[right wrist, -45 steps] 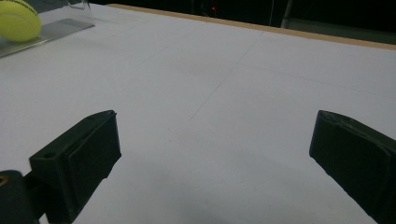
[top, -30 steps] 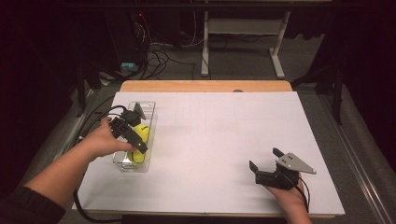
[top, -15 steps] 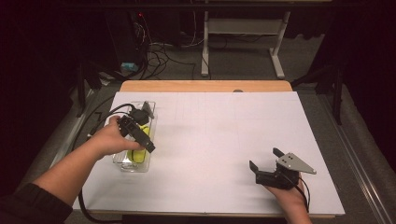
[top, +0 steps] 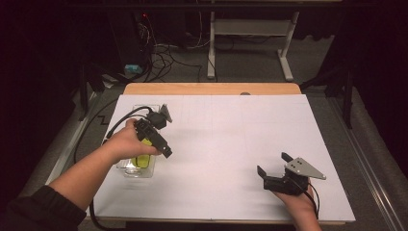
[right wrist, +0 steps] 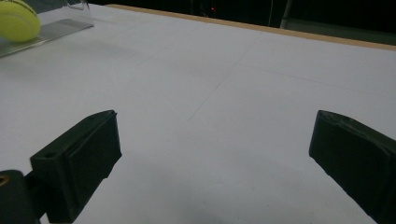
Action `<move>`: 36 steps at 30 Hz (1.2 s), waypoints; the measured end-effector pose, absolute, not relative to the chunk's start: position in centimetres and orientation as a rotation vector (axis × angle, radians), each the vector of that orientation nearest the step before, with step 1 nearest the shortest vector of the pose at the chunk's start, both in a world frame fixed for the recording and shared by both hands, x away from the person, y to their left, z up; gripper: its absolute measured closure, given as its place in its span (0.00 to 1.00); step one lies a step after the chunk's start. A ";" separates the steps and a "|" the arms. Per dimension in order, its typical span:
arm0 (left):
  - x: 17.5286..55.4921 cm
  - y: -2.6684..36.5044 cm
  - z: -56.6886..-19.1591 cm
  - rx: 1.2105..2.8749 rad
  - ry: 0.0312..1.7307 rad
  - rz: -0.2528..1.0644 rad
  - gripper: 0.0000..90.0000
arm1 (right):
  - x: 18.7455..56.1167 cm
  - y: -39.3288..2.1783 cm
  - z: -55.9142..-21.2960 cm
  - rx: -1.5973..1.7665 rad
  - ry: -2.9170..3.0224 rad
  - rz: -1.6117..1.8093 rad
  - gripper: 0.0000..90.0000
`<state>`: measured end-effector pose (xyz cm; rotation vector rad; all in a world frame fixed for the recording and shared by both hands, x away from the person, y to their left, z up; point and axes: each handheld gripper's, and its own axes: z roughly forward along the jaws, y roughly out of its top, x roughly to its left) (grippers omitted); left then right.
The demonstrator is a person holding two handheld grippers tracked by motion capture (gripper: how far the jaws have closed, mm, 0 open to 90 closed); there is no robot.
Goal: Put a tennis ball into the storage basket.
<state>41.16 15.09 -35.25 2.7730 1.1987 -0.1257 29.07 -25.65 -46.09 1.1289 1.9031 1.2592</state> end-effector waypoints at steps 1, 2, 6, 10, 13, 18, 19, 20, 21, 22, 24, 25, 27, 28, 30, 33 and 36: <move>41.1 14.8 -35.3 2.774 1.194 -0.125 0.00 | 29.1 -25.6 -46.1 1.128 1.903 1.259 0.02; 41.1 14.5 -35.3 2.772 1.188 -0.125 0.00 | 29.1 -25.6 -46.1 1.129 1.903 1.259 0.02; 41.1 13.3 -35.3 2.779 1.161 -0.132 0.00 | 29.1 -25.7 -46.1 1.126 1.902 1.258 0.02; 41.0 12.1 -35.1 2.768 1.134 -0.148 0.00 | 29.1 -25.7 -46.1 1.126 1.902 1.258 0.02; 41.0 11.3 -35.1 2.772 1.115 -0.154 0.00 | 29.0 -25.7 -46.0 1.125 1.902 1.259 0.02; 40.9 10.0 -35.2 2.782 1.087 -0.160 0.00 | 29.0 -25.7 -46.0 1.125 1.903 1.258 0.02; 40.9 9.8 -35.2 2.789 1.074 -0.165 0.00 | 29.0 -25.7 -46.0 1.125 1.903 1.259 0.03; 40.8 9.5 -35.2 2.784 1.076 -0.164 0.00 | 29.0 -25.7 -46.0 1.124 1.903 1.259 0.03; 40.8 9.3 -35.3 2.787 1.068 -0.161 0.00 | 29.0 -25.7 -46.0 1.122 1.903 1.258 0.03; 40.8 9.1 -35.2 2.790 1.061 -0.164 0.00 | 29.0 -25.7 -46.0 1.123 1.903 1.257 0.03; 40.7 8.7 -35.2 2.788 1.051 -0.169 0.00 | 29.0 -25.7 -46.0 1.124 1.903 1.258 0.03; 40.7 8.6 -35.2 2.788 1.048 -0.169 0.00 | 29.0 -25.7 -46.0 1.125 1.903 1.260 0.03; 40.7 8.3 -35.1 2.785 1.035 -0.178 0.00 | 29.0 -25.7 -46.0 1.126 1.903 1.259 0.03; 40.7 8.1 -35.1 2.784 1.031 -0.179 0.00 | 29.0 -25.7 -46.0 1.125 1.903 1.259 0.03; 40.6 7.8 -35.2 2.776 1.024 -0.185 0.00 | 29.0 -25.7 -46.0 1.126 1.903 1.259 0.03; 40.5 7.6 -35.6 2.762 1.015 -0.206 0.00 | 29.0 -25.7 -46.0 1.125 1.902 1.261 0.03; 40.4 7.4 -36.4 2.754 1.013 -0.215 0.00 | 29.0 -25.7 -46.0 1.127 1.900 1.262 0.03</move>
